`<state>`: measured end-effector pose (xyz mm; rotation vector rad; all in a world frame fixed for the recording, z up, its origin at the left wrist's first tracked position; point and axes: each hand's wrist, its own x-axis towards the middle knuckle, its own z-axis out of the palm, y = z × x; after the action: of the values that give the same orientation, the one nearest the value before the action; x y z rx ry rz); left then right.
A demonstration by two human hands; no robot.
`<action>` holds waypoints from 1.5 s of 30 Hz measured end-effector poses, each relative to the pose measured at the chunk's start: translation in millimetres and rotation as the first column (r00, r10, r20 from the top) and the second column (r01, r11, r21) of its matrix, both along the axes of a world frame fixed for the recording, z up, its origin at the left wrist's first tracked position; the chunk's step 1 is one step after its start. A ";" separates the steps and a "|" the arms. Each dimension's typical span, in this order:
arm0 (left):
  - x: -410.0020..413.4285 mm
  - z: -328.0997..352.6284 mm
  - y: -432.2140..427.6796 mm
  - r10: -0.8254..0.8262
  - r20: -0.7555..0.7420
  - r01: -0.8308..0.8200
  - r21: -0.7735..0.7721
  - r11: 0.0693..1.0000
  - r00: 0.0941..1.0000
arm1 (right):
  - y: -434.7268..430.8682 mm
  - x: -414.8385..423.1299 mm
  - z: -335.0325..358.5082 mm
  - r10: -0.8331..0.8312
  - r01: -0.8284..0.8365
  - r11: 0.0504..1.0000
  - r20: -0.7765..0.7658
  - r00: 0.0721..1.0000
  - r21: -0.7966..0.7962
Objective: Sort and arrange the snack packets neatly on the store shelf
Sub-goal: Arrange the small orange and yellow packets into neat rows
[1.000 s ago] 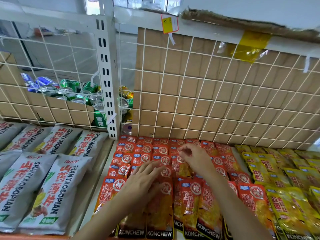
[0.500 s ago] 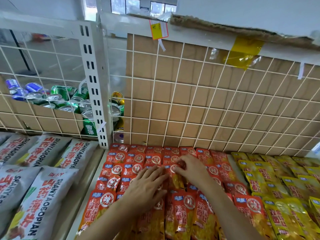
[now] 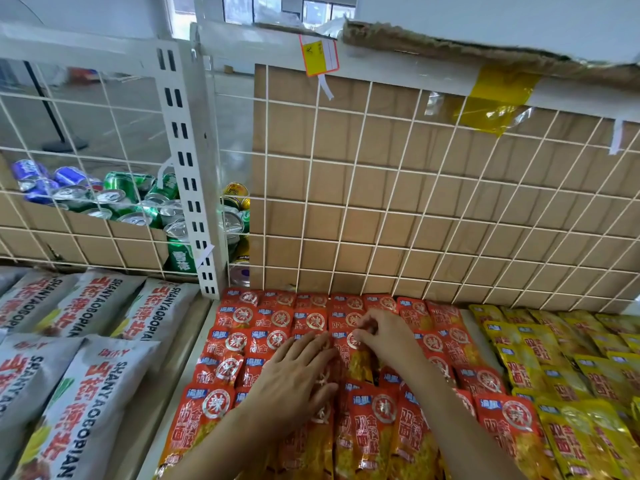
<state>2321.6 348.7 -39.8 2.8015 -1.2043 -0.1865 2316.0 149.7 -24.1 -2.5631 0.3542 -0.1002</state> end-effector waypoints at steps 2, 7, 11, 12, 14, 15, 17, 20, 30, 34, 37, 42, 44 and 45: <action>-0.6 -0.1 0.3 -0.003 0.005 0.003 0.019 1.000 1.000 | 0.5 1.8 -0.4 0.003 0.000 0.999 0.064 0.998 -0.046; 1.9 -4.9 2.8 -0.011 0.011 0.011 -0.033 0.999 1.000 | 14.8 25.6 10.9 0.128 -0.121 0.988 0.076 0.989 -0.096; 1.2 -0.7 -1.1 -0.030 0.016 0.032 -0.109 0.994 0.999 | 28.2 50.1 9.0 0.199 -0.198 0.977 -0.006 0.980 -0.075; 0.6 0.3 -1.1 -0.028 -0.001 0.028 -0.104 0.994 1.000 | 30.0 53.7 6.5 0.197 -0.198 0.978 -0.009 0.980 -0.061; -0.3 3.3 -0.9 -0.027 -0.012 0.026 -0.102 0.994 1.000 | 31.6 57.5 2.4 0.186 -0.186 0.981 -0.008 0.982 -0.046; -0.5 3.5 -0.7 -0.027 -0.014 0.025 -0.107 0.994 1.000 | 31.6 58.0 0.9 0.182 -0.182 0.982 -0.007 0.983 -0.041; -0.3 2.8 -0.4 -0.023 -0.021 0.020 -0.112 0.993 1.000 | 30.7 58.4 -0.3 0.180 -0.180 0.983 -0.007 0.984 -0.033; 0.9 0.5 -0.3 -0.025 -0.021 0.022 -0.110 0.994 0.999 | 28.7 60.3 -0.7 0.190 -0.190 0.982 -0.009 0.982 -0.017; 1.8 -2.3 -0.6 -0.024 -0.021 0.021 -0.112 0.993 0.999 | 26.2 60.0 -2.2 0.195 -0.195 0.981 -0.001 0.981 0.007; 1.9 -2.9 0.3 -0.024 -0.023 0.021 -0.127 0.992 0.999 | 21.0 49.2 3.6 0.113 -0.116 0.993 0.098 0.989 0.017; 2.0 -3.1 -1.2 -0.032 -0.011 0.029 -0.160 0.987 0.999 | 12.1 34.4 9.3 0.058 -0.055 0.998 0.116 0.992 -0.023; 2.0 -2.6 -1.5 -0.016 0.012 0.018 -0.147 0.989 1.000 | -0.7 6.2 6.0 0.039 -0.037 0.990 0.011 0.999 -0.139; 1.3 -2.9 0.0 0.004 0.009 -0.004 -0.074 0.997 1.000 | -1.7 -1.0 4.0 0.061 -0.063 0.989 -0.016 0.998 -0.134; 1.2 -4.7 -1.0 0.010 -0.015 -0.011 -0.042 0.999 1.000 | -1.6 -3.1 3.9 0.069 -0.071 0.989 -0.018 0.997 -0.129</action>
<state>2322.8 347.7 -44.5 2.7649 -1.1765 -0.1795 2312.9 148.0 -20.2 -2.7028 0.2701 -0.0827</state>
